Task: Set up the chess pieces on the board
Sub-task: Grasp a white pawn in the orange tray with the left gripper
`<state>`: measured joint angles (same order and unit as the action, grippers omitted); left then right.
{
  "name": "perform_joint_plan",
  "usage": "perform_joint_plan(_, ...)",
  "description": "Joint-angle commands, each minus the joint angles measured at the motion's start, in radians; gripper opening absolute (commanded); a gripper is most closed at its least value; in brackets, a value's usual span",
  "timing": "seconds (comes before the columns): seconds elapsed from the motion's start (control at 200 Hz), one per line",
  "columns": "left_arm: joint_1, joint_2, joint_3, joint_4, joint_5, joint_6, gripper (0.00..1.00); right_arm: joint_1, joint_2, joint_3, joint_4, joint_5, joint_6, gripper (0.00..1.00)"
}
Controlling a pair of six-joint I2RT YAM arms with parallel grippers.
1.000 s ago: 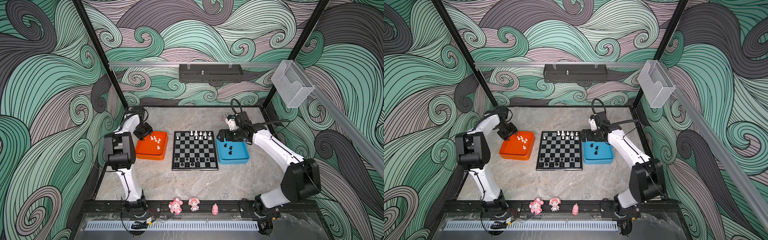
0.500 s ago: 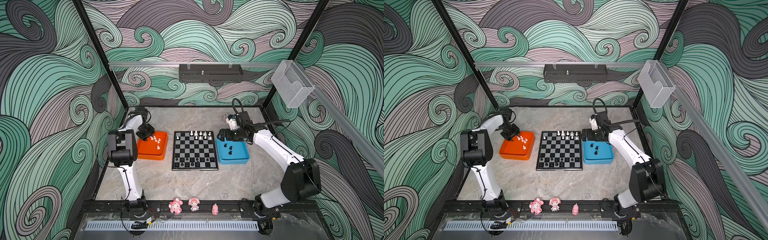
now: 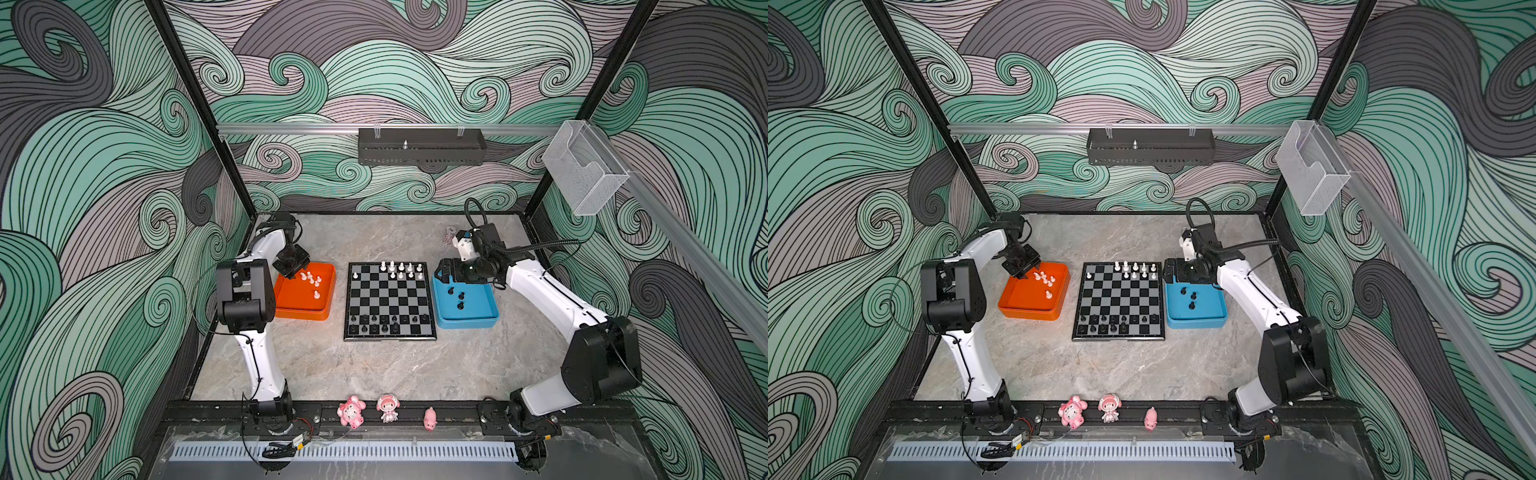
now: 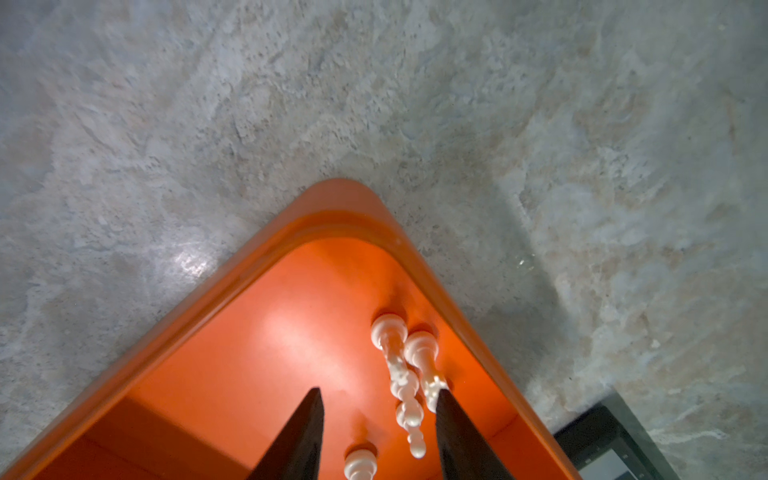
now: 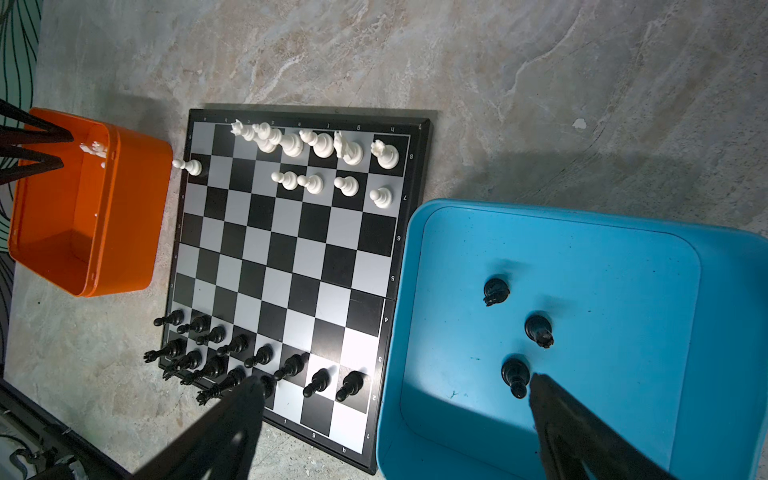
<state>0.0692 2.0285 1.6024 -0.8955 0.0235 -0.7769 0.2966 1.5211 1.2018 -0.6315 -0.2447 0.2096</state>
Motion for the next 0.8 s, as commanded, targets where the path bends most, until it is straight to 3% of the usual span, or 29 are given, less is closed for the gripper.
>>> perform_joint_plan(0.0, -0.012, 0.033, 0.025, -0.008, -0.009, -0.018, 0.45, -0.008, 0.008, -0.010, 0.002, -0.005, -0.006, 0.99)
perform_joint_plan(0.791, -0.023, 0.063, 0.018, 0.009, -0.056, -0.021, 0.32, -0.011, 0.014, -0.011, 0.004, -0.008, -0.006, 0.99)
